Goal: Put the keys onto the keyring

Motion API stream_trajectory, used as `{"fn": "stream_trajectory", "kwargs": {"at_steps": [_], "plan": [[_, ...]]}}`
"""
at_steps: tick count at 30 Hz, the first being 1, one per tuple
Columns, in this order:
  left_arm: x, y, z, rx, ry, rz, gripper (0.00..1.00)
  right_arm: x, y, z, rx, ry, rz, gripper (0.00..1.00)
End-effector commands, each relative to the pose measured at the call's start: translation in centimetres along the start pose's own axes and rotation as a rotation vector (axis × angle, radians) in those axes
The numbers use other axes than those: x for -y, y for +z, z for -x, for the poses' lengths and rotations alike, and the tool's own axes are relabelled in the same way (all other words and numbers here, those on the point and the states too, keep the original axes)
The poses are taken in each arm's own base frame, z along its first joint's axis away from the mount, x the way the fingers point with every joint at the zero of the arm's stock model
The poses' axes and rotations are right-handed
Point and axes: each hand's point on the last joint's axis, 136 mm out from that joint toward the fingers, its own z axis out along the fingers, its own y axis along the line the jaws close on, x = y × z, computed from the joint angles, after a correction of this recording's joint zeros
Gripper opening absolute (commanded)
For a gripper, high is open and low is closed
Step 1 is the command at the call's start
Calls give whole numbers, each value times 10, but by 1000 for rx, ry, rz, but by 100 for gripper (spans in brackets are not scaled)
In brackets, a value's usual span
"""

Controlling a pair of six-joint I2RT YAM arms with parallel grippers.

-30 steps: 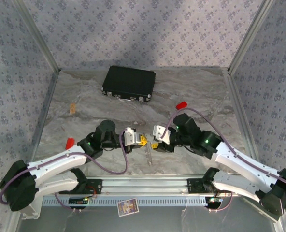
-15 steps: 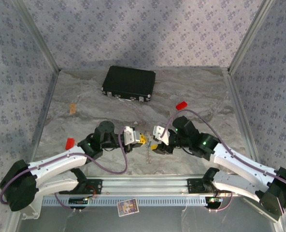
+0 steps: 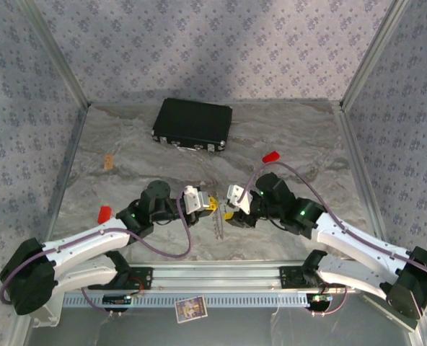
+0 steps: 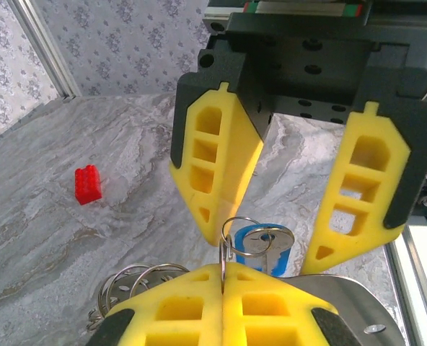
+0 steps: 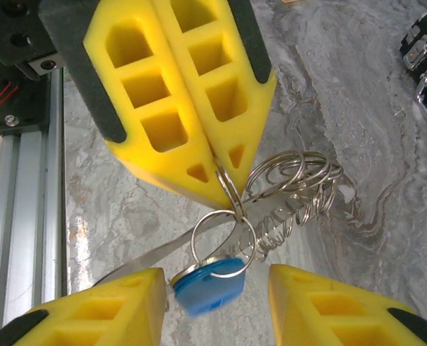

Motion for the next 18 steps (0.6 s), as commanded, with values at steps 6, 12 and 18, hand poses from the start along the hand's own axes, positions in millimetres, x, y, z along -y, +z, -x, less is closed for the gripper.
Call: {"fn": "stream_trajectory", "kwargs": {"at_steps": [6, 12, 18], "plan": [[0, -2, 18, 70, 23, -2, 0, 7, 4, 3, 2, -11, -40, 21], [5, -3, 23, 90, 33, -31, 0, 11, 4, -2, -44, -39, -54, 4], [12, -5, 30, 138, 77, -59, 0, 5, 18, -9, -101, -50, 7, 0]]}}
